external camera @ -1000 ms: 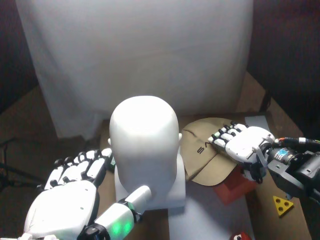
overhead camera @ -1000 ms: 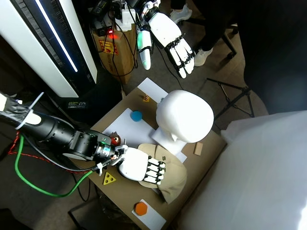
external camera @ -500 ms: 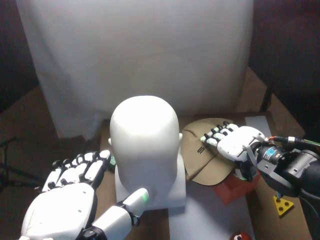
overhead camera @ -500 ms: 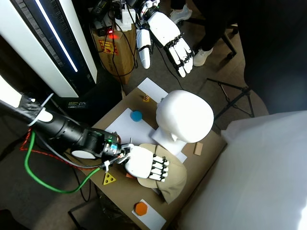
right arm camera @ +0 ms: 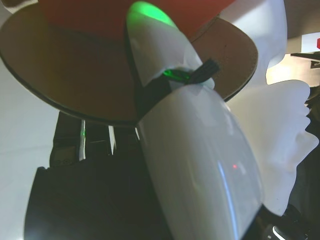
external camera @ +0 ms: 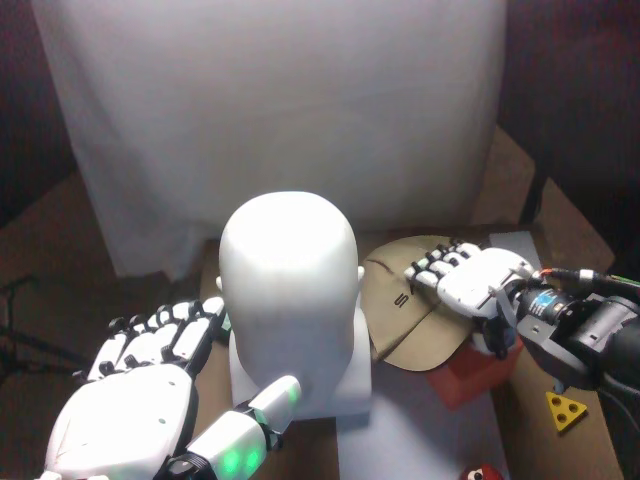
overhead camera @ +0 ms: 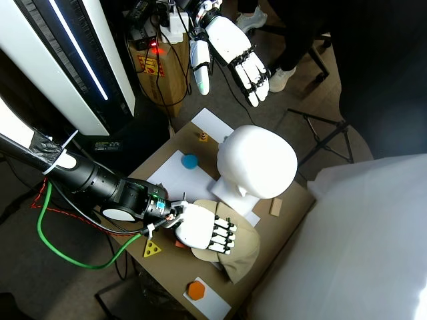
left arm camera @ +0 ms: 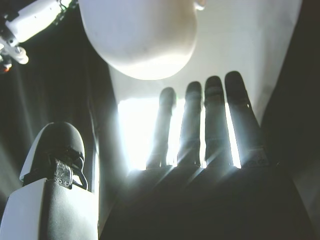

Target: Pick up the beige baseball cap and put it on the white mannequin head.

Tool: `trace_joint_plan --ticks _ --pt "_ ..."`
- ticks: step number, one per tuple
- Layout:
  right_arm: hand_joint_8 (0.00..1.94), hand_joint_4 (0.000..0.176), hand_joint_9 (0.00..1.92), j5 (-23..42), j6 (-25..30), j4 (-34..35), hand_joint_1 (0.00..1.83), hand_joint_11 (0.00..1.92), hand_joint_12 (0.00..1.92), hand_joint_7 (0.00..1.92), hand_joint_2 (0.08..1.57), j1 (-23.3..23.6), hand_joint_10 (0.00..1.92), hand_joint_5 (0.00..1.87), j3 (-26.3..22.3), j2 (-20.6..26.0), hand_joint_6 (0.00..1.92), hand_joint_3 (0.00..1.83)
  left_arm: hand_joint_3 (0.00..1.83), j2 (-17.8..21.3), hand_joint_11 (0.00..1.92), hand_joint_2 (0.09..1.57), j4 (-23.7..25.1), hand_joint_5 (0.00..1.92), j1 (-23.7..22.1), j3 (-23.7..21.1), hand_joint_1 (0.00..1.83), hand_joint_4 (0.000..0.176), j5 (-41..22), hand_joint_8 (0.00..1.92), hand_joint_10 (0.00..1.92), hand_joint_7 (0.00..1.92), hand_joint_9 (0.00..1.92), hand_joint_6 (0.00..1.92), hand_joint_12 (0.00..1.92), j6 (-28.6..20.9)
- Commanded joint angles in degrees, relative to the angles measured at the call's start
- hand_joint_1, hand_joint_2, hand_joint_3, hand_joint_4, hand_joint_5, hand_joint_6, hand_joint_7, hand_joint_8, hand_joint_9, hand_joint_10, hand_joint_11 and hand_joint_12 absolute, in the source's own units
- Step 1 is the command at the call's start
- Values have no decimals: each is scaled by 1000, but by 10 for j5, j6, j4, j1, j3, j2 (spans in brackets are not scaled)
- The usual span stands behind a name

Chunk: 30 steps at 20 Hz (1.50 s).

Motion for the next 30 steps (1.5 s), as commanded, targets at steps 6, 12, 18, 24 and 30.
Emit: trace_joint_plan --ticks 6,12,18,24,30 --pt "54 0 739 50 0 19 1374 256 1297 699 1183 8 157 614 16 3 63 4 0 0 0 1100 40 107 -1 3 0 75 -53 1 1 122 131 0 502 -4" --pt "1165 0 845 58 0 21 1477 834 1657 772 1156 8 1280 838 22 3 1043 0 0 -3 0 1101 38 107 1 3 0 74 -53 0 0 115 126 0 497 -4" --pt "1178 0 849 96 6 48 1477 835 1660 769 1158 31 1275 818 39 6 1049 0 0 -4 0 1101 39 107 5 1 0 75 -53 0 0 110 118 0 486 -13" --pt "1138 0 868 142 6 104 1478 825 1665 796 1152 73 1236 823 35 40 1060 0 1 -4 0 1103 39 108 5 0 0 75 -53 0 0 110 112 0 484 -17" --pt "1140 0 885 279 -30 91 1479 840 1647 789 1149 94 1216 824 -28 88 1054 0 1 -5 0 1105 39 109 9 1 0 74 -53 0 0 106 112 0 486 -17"
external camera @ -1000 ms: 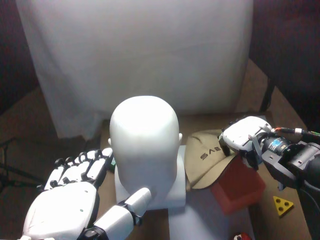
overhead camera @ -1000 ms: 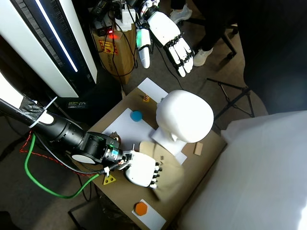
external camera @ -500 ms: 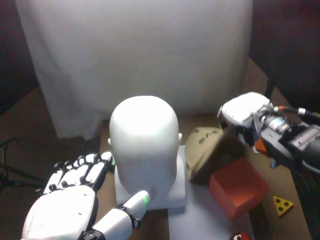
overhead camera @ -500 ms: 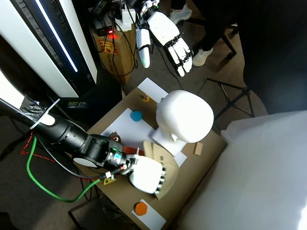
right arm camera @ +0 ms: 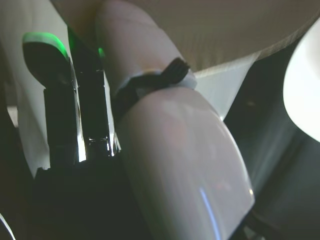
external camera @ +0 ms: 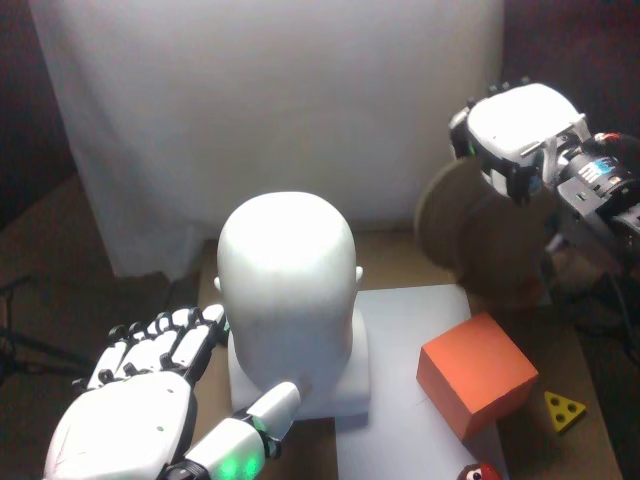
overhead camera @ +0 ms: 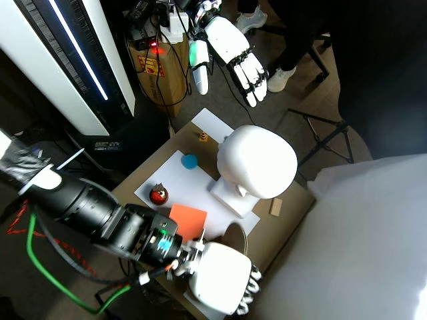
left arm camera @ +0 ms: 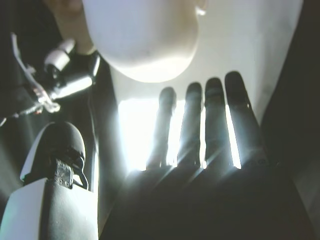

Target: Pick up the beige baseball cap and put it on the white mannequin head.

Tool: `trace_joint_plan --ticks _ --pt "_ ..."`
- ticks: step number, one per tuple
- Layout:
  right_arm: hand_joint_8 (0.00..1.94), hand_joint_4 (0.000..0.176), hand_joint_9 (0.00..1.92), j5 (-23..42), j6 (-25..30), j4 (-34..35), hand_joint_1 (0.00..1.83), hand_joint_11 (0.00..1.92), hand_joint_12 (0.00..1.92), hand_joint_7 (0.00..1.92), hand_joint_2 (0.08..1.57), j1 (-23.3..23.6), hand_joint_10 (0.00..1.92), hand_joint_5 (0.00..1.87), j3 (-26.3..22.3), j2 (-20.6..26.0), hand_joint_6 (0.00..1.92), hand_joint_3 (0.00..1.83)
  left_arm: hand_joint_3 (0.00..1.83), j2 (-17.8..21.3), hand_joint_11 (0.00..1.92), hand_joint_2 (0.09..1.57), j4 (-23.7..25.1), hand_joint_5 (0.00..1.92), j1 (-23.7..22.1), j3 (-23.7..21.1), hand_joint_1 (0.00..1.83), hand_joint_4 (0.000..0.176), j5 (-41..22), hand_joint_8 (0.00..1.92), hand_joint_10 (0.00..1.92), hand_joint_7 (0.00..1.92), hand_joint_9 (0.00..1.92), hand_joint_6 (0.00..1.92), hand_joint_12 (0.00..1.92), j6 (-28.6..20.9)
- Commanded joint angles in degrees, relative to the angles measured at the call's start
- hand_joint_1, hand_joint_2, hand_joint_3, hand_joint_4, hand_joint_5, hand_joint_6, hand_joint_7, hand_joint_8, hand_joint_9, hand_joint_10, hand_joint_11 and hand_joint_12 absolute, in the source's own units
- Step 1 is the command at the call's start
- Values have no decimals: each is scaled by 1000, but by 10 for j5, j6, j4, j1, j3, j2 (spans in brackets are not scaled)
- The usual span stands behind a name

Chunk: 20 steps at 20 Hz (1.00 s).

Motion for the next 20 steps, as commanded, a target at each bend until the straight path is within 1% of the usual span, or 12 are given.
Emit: trace_joint_plan --ticks 1,3,4,5,7,8,9,10,12,14,17,20 --pt "1139 0 887 118 -17 1 1479 842 1645 793 1148 6 1213 818 -13 8 1053 0 1 -2 0 1105 38 109 1 1 0 74 -53 0 0 107 112 0 485 -4" --pt "1142 0 888 138 -47 -4 1479 845 1639 794 1148 10 1204 813 -50 25 1064 0 1 -2 0 1105 38 109 2 1 0 75 -53 0 0 106 111 0 483 -4" --pt "1143 0 890 149 -57 -4 1479 843 1641 793 1148 16 1203 813 -71 36 1064 0 1 -2 0 1105 37 109 2 2 0 75 -53 0 0 107 111 0 482 -7" --pt "1153 0 884 162 -63 -4 1478 844 1644 785 1151 18 1213 806 -82 40 1076 1 2 -2 0 1108 36 109 3 3 0 76 -53 1 1 108 113 1 483 -8" --pt "1138 0 886 240 -74 -4 1479 833 1663 810 1151 24 1210 791 -103 47 1081 0 3 -2 0 1112 38 110 4 4 0 76 -58 1 1 109 114 0 500 -12" --pt "1135 0 891 310 -91 -4 1479 827 1668 811 1151 27 1204 791 -105 43 1080 0 3 -2 0 1113 38 110 5 4 0 76 -65 1 1 109 115 0 500 -12" --pt "1137 0 898 347 -114 -4 1479 820 1673 806 1151 35 1197 794 -106 36 1079 0 2 -1 0 1113 43 110 6 4 0 75 -68 0 1 109 115 0 472 -12" --pt "1140 0 897 356 -132 -3 1479 822 1669 800 1151 44 1197 797 -107 31 1080 0 1 -1 0 1113 42 110 8 3 0 75 -68 0 1 105 115 0 457 -12" --pt "1143 0 892 350 -144 3 1479 825 1664 799 1151 63 1202 798 -113 26 1080 0 0 -1 0 1112 36 110 10 0 0 75 -68 0 0 103 115 0 451 -11" --pt "1157 0 894 356 -147 8 1478 825 1663 786 1152 82 1200 803 -128 26 1075 0 0 -1 0 1111 28 110 12 -1 0 75 -67 0 0 102 115 0 448 -11" --pt "1181 0 886 385 -149 8 1478 818 1673 765 1156 105 1215 801 -157 22 1085 1 0 -1 0 1111 25 110 13 -2 0 75 -66 0 0 100 115 0 445 -17" --pt "1223 0 882 395 -155 -6 1477 806 1685 737 1162 117 1222 803 -172 11 1080 1 0 -1 0 1112 23 114 13 -5 0 75 -70 0 3 101 100 1 416 -22"
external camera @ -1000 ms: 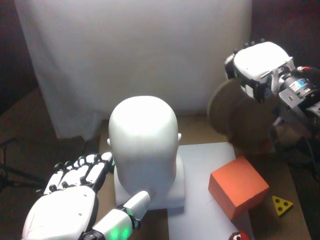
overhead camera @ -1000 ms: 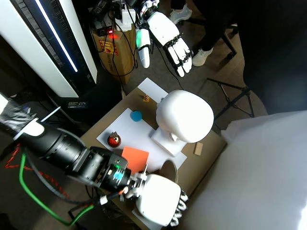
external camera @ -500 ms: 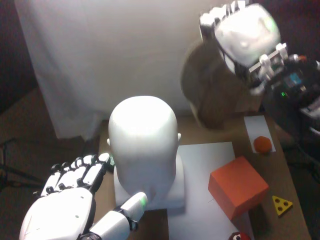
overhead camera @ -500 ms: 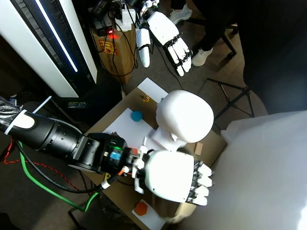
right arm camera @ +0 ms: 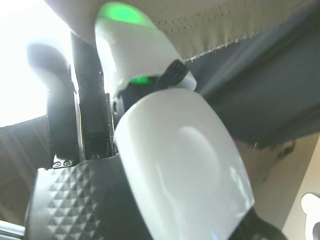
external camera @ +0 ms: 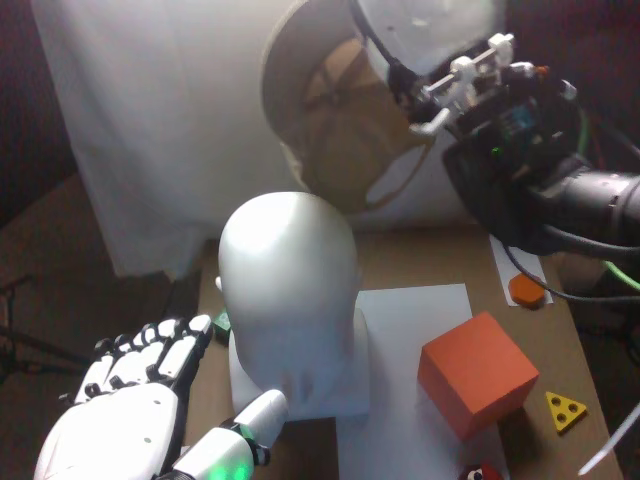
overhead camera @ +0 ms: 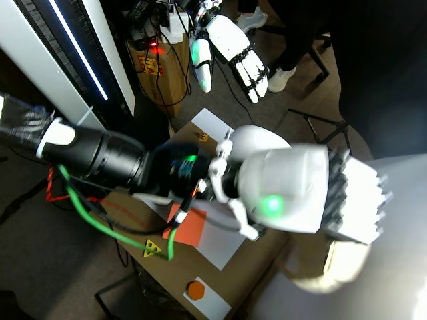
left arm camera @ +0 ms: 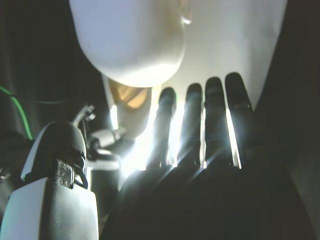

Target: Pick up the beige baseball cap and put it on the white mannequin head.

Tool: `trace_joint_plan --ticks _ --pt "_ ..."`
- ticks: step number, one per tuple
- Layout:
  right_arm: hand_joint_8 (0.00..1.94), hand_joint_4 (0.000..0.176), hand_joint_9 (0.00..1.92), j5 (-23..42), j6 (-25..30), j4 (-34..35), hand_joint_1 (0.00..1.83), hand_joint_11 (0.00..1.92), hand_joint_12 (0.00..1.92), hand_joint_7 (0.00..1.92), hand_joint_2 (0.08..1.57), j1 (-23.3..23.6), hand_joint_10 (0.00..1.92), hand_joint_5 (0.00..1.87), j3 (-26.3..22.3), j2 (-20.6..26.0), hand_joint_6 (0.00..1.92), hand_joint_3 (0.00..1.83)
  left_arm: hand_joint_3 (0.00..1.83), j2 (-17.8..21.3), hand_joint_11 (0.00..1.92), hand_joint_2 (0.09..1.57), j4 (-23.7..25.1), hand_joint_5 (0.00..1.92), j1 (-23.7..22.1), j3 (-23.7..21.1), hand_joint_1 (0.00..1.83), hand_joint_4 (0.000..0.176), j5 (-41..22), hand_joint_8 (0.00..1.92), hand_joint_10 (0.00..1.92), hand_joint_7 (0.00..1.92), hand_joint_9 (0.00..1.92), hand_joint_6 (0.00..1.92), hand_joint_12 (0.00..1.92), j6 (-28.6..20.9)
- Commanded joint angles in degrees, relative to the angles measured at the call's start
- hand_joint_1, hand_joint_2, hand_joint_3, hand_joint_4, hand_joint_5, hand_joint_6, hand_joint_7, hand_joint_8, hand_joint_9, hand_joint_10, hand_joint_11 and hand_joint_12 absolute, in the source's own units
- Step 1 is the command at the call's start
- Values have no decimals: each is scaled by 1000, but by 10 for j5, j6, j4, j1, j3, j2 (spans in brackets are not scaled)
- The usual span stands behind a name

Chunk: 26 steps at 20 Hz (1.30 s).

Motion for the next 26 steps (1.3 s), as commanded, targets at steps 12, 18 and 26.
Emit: trace_joint_plan --ticks 12,18,26 --pt "1232 0 861 77 -58 -18 1476 817 1669 726 1164 -10 1241 811 -142 9 1088 0 0 3 0 1109 31 115 5 2 0 74 -57 0 0 101 94 0 457 -24" --pt "1225 0 869 98 -102 -17 1476 812 1675 732 1163 -64 1231 807 -281 74 1095 0 0 3 0 1110 28 115 5 3 0 75 -57 0 0 101 94 0 440 -25" --pt "1250 0 842 123 -192 31 1475 815 1669 710 1169 -151 1267 807 -416 124 1102 1 0 3 0 1111 20 122 5 3 0 75 -57 0 0 97 89 2 419 -28"
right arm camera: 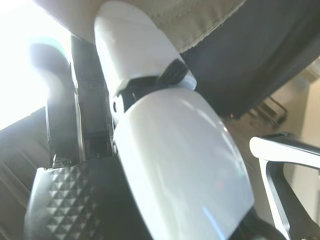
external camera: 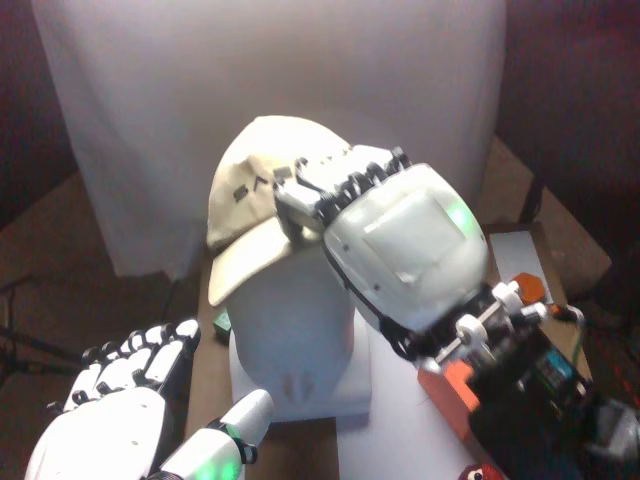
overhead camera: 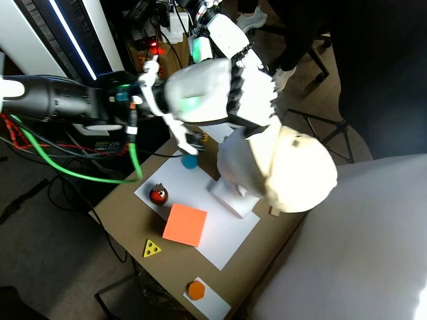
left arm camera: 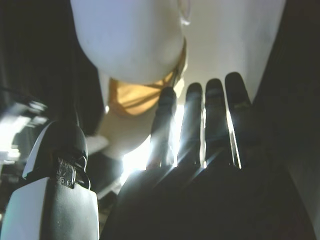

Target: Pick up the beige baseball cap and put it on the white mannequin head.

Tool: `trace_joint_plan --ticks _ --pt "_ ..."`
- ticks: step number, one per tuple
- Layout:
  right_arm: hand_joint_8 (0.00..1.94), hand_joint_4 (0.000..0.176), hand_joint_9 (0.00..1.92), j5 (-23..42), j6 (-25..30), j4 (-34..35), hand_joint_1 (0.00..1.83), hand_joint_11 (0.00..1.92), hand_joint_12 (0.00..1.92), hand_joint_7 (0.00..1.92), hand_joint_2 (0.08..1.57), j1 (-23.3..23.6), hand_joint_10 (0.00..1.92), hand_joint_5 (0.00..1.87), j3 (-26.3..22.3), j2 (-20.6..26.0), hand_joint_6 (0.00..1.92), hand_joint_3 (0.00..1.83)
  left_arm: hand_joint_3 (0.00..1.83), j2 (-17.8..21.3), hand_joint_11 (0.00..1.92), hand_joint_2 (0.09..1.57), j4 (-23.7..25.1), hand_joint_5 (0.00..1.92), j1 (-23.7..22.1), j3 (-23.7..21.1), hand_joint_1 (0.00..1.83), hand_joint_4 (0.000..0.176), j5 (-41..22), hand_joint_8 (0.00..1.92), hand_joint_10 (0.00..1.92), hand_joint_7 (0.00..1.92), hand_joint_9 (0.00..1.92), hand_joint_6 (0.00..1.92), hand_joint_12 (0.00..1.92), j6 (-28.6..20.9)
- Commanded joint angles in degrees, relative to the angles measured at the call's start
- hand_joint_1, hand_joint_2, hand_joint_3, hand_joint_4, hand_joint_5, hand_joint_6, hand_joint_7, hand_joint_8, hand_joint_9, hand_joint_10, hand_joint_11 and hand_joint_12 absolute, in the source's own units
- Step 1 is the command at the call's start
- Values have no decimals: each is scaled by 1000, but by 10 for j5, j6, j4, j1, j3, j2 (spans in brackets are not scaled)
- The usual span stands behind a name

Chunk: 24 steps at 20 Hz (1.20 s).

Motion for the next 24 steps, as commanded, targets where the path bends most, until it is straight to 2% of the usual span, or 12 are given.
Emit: trace_joint_plan --ticks 1,8,11,15,24 --pt "1227 0 859 66 -15 -26 1476 827 1660 736 1163 -3 1244 805 -10 4 1091 0 0 1 0 1111 33 120 -1 1 0 75 -55 0 0 91 88 1 417 -4" --pt "1181 0 865 50 -42 -15 1478 831 1657 779 1156 -49 1229 802 -43 2 1089 0 0 5 0 1110 26 121 19 0 0 75 -73 1 0 96 90 0 440 -22" --pt "1179 0 875 18 -46 12 1478 826 1662 777 1156 -56 1218 802 -47 2 1088 0 0 7 0 1110 27 121 26 -2 0 75 -76 0 0 91 87 0 434 -25" --pt "1171 0 877 -17 -59 13 1478 824 1665 782 1155 -68 1217 804 -54 0 1085 0 0 7 0 1111 30 121 26 -3 0 75 -75 0 0 90 86 0 430 -25" --pt "1152 0 883 -54 -82 47 1479 839 1647 795 1150 -78 1206 813 -59 -1 1071 0 0 1 0 1109 49 120 -10 24 0 75 -42 0 0 91 84 0 424 -8"
